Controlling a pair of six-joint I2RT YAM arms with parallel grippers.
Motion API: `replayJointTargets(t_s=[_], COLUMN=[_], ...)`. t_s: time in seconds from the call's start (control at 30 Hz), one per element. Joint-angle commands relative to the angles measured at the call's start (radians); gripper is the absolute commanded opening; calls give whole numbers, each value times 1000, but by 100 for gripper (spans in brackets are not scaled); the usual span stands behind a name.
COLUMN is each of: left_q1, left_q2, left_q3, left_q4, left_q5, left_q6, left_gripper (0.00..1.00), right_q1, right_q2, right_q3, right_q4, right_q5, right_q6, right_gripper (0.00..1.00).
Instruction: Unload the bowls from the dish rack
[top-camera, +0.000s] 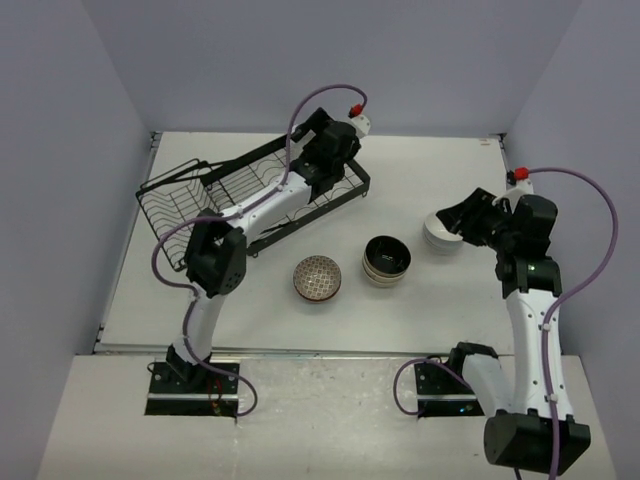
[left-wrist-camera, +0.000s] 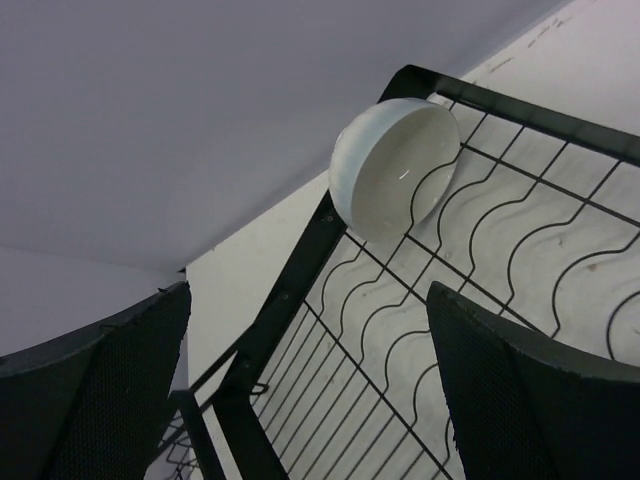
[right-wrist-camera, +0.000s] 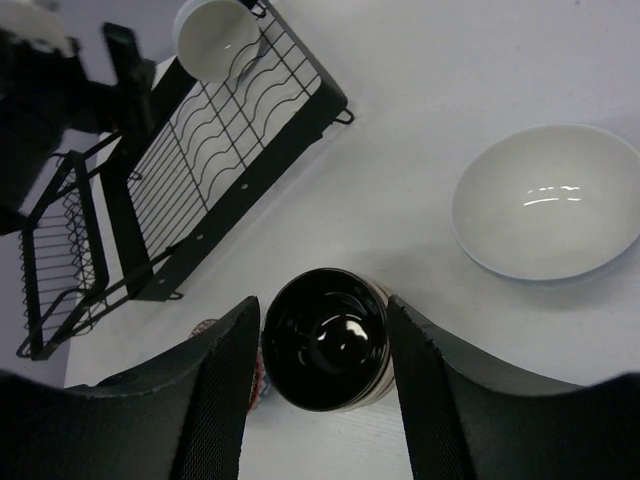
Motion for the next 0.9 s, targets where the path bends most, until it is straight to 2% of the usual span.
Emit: replayJointTargets(t_s=[0.0,0.13,0.23,0.4,0.67,0.77,0.8,0.87], left_q1=[60,82,109,160,215,218,218,218], left_q2=[91,215,305,369,446,483,496,509], left_q3=[102,165,256,273,317,346,358,369], left_q4=[130,214,213,271,292,306,308,312], left_q5=[16,117,122,114,190,206,210,205], left_q6=[228,306,308,303,251,240,236,219], left_gripper=[100,100,100,98,92,84,76,66], right_q1=[12,19,25,39,73,79,82,88], right_q2=[-42,-65,-82,-104,-104,-105,-105,-107], right_q3=[-15,-8,-8,-9,-6,-5,-6,-5], right_q4=[70,64,71,81,76,76,76,71], right_q5=[-98,-112,-131,-147,-141,-135,-132,-125], right_q6=[10,-2,-4,-2,-7,-10,-10,-13], right_gripper=[55,55,55,54,53,52,52,52])
